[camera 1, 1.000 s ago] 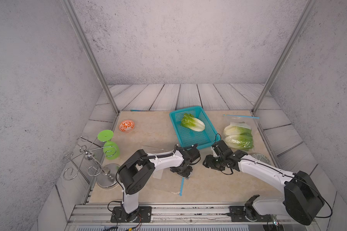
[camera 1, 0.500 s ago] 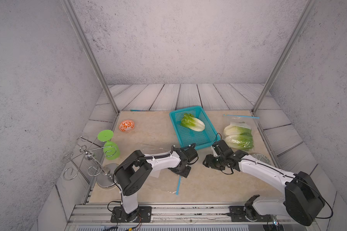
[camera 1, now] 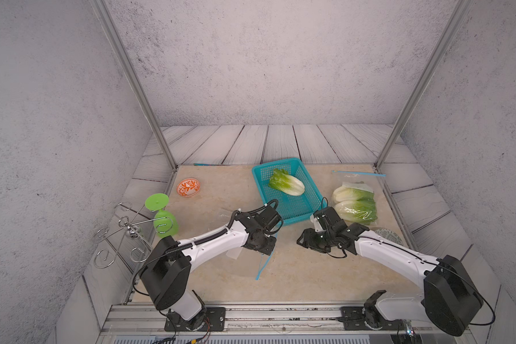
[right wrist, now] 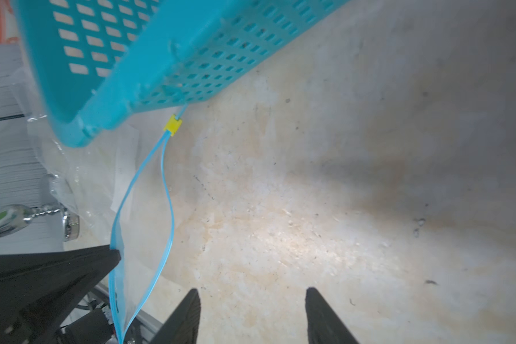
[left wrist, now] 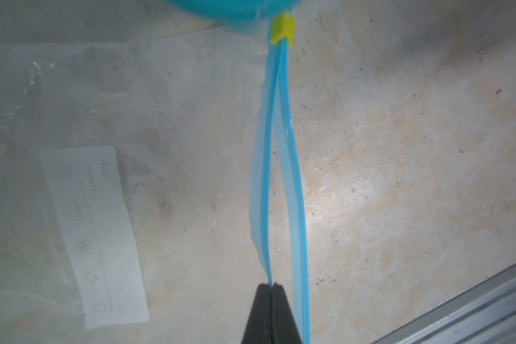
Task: Put the chinese cabbages into a zipper bag and zip it
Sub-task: Pick up the zipper food storage bag at the center of the board, then open the zipper of the food storage bag at the center of the board.
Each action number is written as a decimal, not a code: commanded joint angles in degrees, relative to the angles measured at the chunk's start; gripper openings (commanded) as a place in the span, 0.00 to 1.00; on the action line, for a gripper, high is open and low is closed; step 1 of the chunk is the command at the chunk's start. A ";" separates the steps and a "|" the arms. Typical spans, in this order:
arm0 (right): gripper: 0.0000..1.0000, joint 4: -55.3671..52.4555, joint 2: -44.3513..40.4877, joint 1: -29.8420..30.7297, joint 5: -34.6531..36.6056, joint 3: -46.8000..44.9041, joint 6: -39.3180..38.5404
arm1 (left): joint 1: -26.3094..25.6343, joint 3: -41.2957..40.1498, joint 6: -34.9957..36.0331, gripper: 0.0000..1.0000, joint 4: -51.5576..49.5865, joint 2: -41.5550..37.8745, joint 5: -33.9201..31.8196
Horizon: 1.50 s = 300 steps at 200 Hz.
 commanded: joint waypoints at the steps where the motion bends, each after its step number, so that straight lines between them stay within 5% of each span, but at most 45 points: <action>1: 0.57 6.56 -0.05 1.92 -4.24 1.48 7.07 | 0.45 -0.02 -0.68 0.00 -1.52 -3.89 1.85; 86: 0.56 13.38 11.93 9.83 -2.94 7.45 12.69 | 0.80 2.37 -2.66 0.00 -3.04 -7.77 1.44; 121: 0.41 15.06 15.73 10.40 -2.50 7.33 13.09 | 2.61 2.61 -2.53 0.00 -4.03 -10.90 0.25; 145: 0.16 13.14 16.95 11.46 -4.27 11.42 9.86 | 3.71 1.87 -2.24 0.00 -4.16 -13.56 0.49; 163: 0.09 8.27 15.93 12.81 -5.07 15.71 6.53 | 6.80 3.65 -0.43 0.00 -8.10 -15.89 0.86; 192: 0.03 -0.06 13.65 13.71 -4.67 22.27 1.35 | 9.51 7.68 2.52 0.33 -12.79 -19.22 1.99; 245: 0.03 -9.06 19.24 13.89 -3.21 38.48 -5.14 | 9.51 12.49 3.18 0.51 -15.03 -17.89 4.62; 275: 0.01 -10.58 20.38 13.89 -3.36 42.15 -6.47 | 11.29 12.87 5.51 0.52 -17.62 -16.92 0.52; 300: 0.01 -11.06 20.56 13.90 -3.99 42.91 -6.64 | 15.00 12.03 5.88 0.33 -16.71 -17.75 1.09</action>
